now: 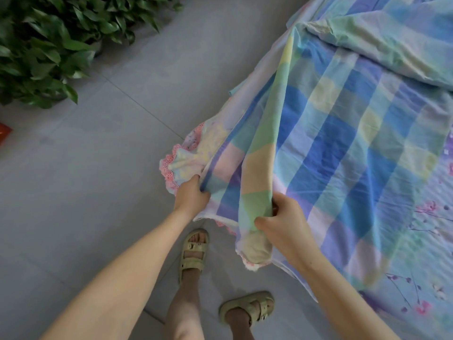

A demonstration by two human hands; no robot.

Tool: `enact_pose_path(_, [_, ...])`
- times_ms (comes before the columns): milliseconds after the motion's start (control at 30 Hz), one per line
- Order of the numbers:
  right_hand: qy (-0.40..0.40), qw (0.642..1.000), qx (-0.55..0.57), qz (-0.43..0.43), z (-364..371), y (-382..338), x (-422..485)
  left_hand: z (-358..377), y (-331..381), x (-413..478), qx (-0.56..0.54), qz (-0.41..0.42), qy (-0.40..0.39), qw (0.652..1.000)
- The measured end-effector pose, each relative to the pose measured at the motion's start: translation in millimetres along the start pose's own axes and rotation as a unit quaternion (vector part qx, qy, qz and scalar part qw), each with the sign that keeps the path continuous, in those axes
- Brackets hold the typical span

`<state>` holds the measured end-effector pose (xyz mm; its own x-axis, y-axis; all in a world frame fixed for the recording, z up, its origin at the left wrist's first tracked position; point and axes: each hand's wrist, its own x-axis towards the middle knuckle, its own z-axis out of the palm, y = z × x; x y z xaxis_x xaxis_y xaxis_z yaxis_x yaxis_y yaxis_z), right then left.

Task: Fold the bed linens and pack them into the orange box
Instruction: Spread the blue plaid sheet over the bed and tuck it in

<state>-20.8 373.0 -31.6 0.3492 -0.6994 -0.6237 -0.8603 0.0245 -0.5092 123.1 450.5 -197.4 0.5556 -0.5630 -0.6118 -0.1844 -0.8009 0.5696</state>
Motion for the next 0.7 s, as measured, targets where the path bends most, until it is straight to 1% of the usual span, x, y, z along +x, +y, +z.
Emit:
enact_pose_path(67, [0.039,0.999,-0.003,-0.031,11,-7,-8,-2,1,-10,-0.036,-0.005,-0.013,0.999])
enact_pose_path(133, [0.066,0.996,-0.023,-0.059,26,-14,-12,-9,2,-26,-0.113,-0.023,-0.052,0.992])
enact_pose_path(200, [0.075,0.994,-0.024,-0.072,38,-27,-14,-26,15,-55,-0.179,-0.008,-0.099,0.979])
enact_pose_path(267, [0.063,0.995,-0.007,-0.075,47,-45,-14,-45,35,-80,-0.262,-0.007,-0.144,0.954])
enact_pose_path(333, [0.046,0.996,0.007,-0.076,46,-61,-16,-62,56,-94,-0.365,-0.051,-0.181,0.912])
enact_pose_path(367, [0.04,0.996,0.01,-0.075,41,-68,-17,-71,66,-97,-0.393,-0.079,-0.187,0.897])
enact_pose_path(433, [0.032,0.996,0.014,-0.077,23,-78,-24,-85,85,-99,-0.397,-0.127,-0.173,0.892])
enact_pose_path(500, [0.047,0.995,0.005,-0.084,-4,-85,-38,-98,106,-106,-0.384,-0.14,-0.148,0.901])
enact_pose_path(567, [0.085,0.992,-0.025,-0.094,-37,-94,-54,-108,130,-115,-0.352,-0.101,-0.142,0.92])
enact_pose_path(600, [0.102,0.989,-0.042,-0.097,-52,-99,-62,-111,143,-121,-0.328,-0.074,-0.152,0.929])
enact_pose_path(700, [0.108,0.987,-0.075,-0.092,-84,-115,-79,-119,176,-137,-0.28,-0.008,-0.181,0.943])
